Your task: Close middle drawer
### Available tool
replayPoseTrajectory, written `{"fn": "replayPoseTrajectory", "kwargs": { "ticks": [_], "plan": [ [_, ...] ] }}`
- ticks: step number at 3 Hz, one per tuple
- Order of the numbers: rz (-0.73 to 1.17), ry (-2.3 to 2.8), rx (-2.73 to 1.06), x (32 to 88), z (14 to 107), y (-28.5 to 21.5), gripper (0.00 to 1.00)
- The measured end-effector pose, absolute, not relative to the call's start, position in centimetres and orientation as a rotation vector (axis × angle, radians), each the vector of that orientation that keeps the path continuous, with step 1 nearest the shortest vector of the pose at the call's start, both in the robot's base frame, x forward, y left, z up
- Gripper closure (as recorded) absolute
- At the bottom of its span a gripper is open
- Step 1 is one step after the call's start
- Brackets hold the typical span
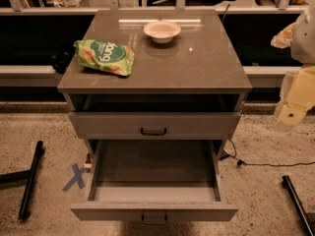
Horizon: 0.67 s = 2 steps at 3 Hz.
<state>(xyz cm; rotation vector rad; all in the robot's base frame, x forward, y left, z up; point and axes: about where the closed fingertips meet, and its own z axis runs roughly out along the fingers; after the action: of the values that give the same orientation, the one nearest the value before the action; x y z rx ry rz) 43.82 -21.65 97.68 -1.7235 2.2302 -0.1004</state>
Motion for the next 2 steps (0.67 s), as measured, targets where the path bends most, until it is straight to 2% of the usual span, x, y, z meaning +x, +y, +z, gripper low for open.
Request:
{"fn": "replayPoseTrajectory", "kwargs": {
  "ticks": [1, 2],
  "plan": [
    [-0.1, 2.23, -1.723, 43.8, 97.7, -21.6, 0.0],
    [0.082, 2.32, -1.667, 43.9, 95.2, -20.0, 0.0]
  ]
}}
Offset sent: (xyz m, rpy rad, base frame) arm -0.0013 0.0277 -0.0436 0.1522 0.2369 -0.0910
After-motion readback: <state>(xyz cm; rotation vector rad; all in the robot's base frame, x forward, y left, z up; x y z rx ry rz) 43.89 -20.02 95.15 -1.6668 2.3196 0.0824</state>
